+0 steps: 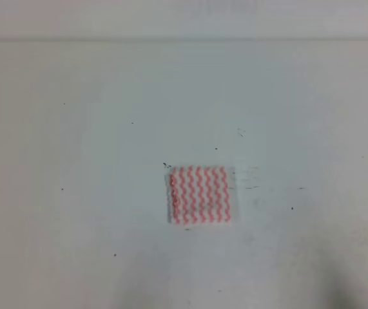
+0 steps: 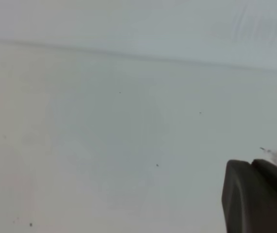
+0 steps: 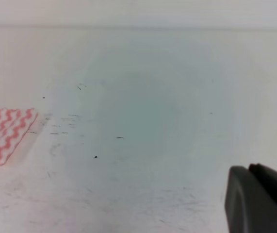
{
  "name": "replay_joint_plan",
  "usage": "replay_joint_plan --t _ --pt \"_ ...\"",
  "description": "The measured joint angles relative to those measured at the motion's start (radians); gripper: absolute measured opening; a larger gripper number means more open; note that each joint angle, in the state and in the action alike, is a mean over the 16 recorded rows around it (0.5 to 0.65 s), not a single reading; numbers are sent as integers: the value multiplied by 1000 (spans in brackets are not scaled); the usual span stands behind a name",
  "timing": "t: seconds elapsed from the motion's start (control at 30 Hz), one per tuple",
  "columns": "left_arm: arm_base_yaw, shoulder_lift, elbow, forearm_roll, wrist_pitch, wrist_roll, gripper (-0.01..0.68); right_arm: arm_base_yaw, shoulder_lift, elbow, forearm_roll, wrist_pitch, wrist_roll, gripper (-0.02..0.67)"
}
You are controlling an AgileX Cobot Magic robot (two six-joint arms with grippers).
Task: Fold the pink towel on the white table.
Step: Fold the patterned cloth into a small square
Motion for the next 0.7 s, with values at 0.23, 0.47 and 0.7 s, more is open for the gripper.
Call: replay_joint_plan --t 0.23,0.47,0.7 --pt "22 -36 6 52 47 -20 -5 0 0 0 0 1 0 -18" --pt "22 -37 7 73 72 -20 -4 0 2 0 -1 -1 0 -18" --pt "22 -37 7 74 76 -20 -4 0 -1 0 -2 0 0 -18"
